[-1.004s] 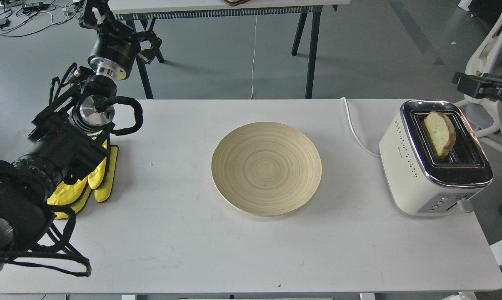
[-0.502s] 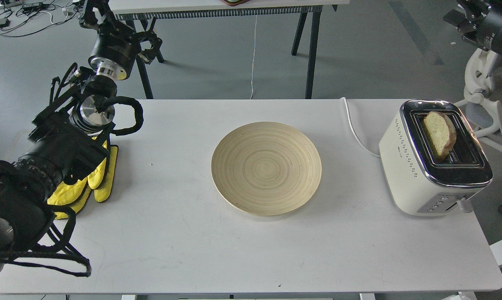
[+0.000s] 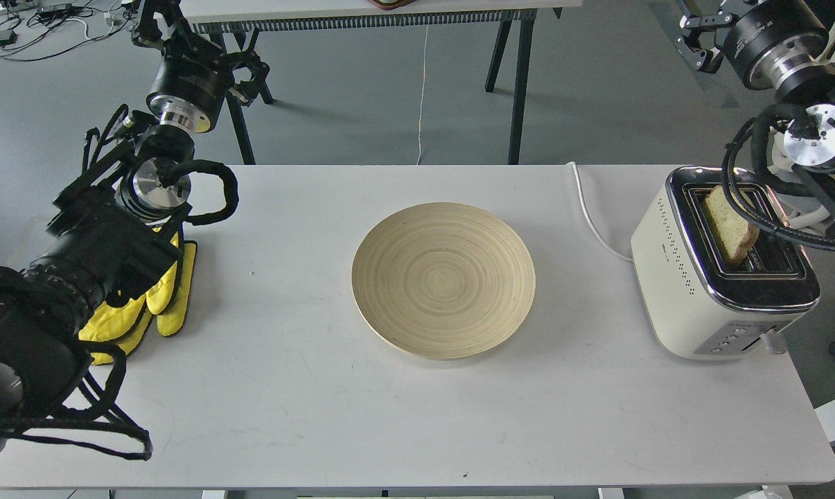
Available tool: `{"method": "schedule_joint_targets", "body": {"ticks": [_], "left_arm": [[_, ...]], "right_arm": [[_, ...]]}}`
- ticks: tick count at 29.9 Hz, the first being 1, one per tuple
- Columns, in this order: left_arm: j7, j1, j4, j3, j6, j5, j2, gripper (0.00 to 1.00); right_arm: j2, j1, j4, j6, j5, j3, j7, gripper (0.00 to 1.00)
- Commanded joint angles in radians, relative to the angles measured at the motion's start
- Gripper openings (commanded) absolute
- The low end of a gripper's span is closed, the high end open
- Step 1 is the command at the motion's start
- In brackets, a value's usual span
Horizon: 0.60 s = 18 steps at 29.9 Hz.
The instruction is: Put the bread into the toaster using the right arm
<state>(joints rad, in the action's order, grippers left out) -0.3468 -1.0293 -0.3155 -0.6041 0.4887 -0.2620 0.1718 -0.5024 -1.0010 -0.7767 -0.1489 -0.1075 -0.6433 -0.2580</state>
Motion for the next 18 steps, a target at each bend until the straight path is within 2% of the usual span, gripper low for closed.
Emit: {"method": "schedule_joint_targets", "body": {"ticks": [1,4,9,18], "left_arm": [[0.000,0.000,-0.001,0.001,0.000,0.000,0.000,1.00],[0.000,0.000,-0.001,0.001,0.000,0.000,0.000,1.00],[0.000,0.000,-0.001,0.001,0.000,0.000,0.002,1.00],[0.000,0.000,-0.001,0.001,0.000,0.000,0.002,1.00]], "right_arm": [[0.083,0.076,0.069,-0.102,-0.003,-0.154,0.006,1.00],[0.146,0.079,0.137,-0.162,-0.003,-0.228,0.006,1.00],[0.212,0.081,0.160,-0.167,-0.003,-0.276,0.005,1.00],[0.236,0.082,0.160,-0.159,-0.003,-0.276,-0.003,1.00]]}}
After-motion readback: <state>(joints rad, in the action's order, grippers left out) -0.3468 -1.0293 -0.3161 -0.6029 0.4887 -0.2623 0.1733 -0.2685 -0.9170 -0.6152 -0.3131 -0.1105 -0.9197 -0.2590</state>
